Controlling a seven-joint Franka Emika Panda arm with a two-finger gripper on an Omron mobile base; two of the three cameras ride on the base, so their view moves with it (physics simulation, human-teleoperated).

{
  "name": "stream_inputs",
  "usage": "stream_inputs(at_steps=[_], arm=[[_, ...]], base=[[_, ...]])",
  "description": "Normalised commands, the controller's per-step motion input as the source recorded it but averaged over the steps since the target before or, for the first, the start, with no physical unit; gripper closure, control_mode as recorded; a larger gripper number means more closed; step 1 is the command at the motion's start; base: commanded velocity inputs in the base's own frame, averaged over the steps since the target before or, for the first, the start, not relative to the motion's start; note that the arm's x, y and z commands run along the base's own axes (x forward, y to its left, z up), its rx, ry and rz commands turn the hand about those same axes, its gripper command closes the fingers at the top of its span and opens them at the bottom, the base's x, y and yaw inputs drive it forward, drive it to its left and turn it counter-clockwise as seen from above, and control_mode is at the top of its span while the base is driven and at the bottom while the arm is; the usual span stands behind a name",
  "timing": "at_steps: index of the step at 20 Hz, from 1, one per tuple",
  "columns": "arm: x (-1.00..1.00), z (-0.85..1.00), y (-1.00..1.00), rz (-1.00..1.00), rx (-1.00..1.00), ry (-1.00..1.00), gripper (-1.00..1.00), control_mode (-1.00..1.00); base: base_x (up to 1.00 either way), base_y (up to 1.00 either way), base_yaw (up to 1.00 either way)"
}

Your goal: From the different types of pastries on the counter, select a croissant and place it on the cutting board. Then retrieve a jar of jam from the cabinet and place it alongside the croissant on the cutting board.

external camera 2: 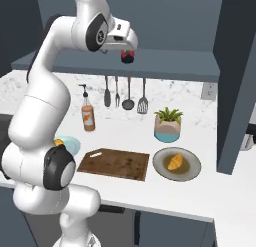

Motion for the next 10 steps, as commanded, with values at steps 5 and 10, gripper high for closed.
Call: stream_inputs(at_steps=[5, 10], arm=[[0.57, 0.0, 0.0, 0.0, -0.01, -0.03, -1.0, -1.0], [0.51, 0.0, -0.11, 0.0, 0.0, 0.0, -1.0, -1.0]], base=[[0.0, 0.0, 0.0], [0.0, 0.0, 0.0]])
